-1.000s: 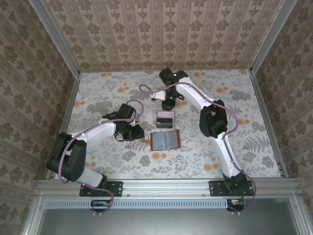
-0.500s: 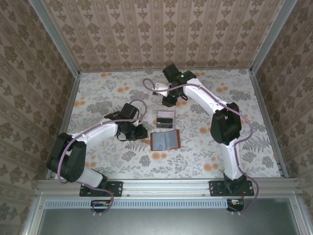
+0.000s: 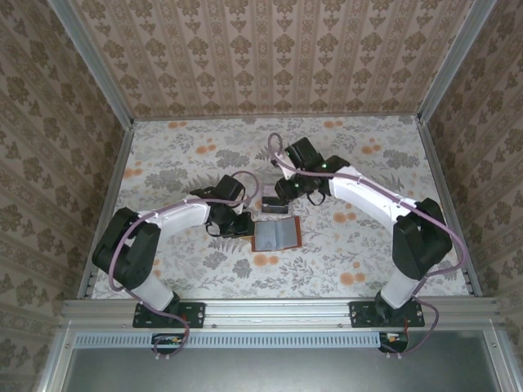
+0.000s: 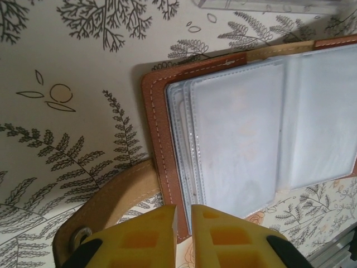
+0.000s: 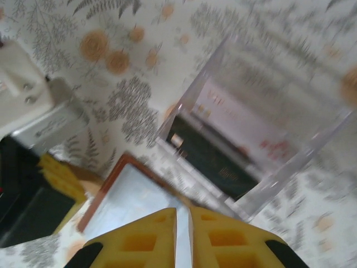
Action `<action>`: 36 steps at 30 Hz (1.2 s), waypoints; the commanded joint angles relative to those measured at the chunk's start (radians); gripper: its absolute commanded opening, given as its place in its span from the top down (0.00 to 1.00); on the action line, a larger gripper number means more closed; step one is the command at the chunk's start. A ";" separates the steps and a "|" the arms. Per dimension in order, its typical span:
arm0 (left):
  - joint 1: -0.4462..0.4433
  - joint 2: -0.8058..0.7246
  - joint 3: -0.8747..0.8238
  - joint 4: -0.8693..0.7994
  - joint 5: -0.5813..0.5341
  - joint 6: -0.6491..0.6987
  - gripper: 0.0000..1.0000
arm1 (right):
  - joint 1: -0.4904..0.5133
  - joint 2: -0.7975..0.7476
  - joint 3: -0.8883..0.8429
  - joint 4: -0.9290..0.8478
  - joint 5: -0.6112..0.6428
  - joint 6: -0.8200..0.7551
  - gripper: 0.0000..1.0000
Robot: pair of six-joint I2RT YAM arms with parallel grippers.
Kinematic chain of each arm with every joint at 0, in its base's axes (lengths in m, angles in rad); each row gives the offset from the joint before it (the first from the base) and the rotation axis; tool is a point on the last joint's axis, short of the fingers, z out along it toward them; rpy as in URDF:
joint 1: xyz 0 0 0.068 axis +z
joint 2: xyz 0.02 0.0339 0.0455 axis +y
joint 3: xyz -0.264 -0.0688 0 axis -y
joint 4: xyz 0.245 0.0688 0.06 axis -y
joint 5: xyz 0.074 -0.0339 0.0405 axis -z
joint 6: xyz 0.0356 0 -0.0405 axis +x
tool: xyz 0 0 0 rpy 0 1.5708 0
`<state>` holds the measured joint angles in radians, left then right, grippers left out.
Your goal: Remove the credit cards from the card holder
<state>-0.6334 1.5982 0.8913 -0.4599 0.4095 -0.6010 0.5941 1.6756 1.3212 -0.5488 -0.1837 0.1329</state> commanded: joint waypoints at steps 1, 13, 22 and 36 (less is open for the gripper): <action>0.001 0.017 0.003 0.001 -0.021 0.022 0.84 | 0.036 -0.061 -0.080 0.087 -0.050 0.227 0.85; 0.021 0.067 0.005 0.026 -0.057 0.033 0.85 | 0.093 -0.008 -0.155 0.088 -0.108 0.398 0.85; 0.028 0.062 -0.053 0.052 -0.033 0.022 0.85 | 0.129 0.088 -0.182 0.227 -0.217 0.554 0.78; 0.026 0.013 -0.119 0.086 -0.009 -0.013 0.85 | 0.172 0.235 -0.166 0.291 -0.256 0.622 0.71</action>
<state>-0.6071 1.6180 0.7979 -0.3424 0.3985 -0.6052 0.7597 1.8824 1.1473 -0.2668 -0.4213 0.7311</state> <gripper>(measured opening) 0.150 0.281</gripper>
